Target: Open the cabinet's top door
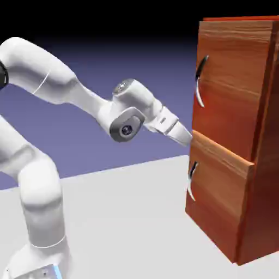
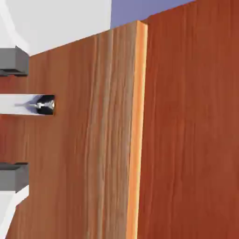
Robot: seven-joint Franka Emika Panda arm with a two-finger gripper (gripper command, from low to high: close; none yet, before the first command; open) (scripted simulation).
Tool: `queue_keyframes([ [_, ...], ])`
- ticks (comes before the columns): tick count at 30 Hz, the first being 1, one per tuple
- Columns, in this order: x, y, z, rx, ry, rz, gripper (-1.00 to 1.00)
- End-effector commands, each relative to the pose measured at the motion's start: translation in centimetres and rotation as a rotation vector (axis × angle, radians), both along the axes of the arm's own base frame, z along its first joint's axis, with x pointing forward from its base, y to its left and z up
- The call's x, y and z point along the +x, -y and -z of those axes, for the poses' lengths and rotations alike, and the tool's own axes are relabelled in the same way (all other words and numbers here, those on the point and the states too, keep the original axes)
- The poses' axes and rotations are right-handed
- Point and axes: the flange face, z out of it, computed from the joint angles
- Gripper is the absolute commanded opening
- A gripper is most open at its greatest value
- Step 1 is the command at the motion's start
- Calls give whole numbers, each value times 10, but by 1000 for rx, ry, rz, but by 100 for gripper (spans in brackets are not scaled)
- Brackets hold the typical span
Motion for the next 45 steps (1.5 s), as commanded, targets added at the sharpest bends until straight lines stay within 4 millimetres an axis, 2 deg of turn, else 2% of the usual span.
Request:
queue_keyframes([
  [1,0,3,-5,3,10,4,0],
  [12,-4,30,-48,36,129,37,0],
  [23,-15,41,-78,59,266,51,0],
  [34,-24,34,-96,64,417,56,0],
  [45,-26,10,-104,50,575,61,0],
])
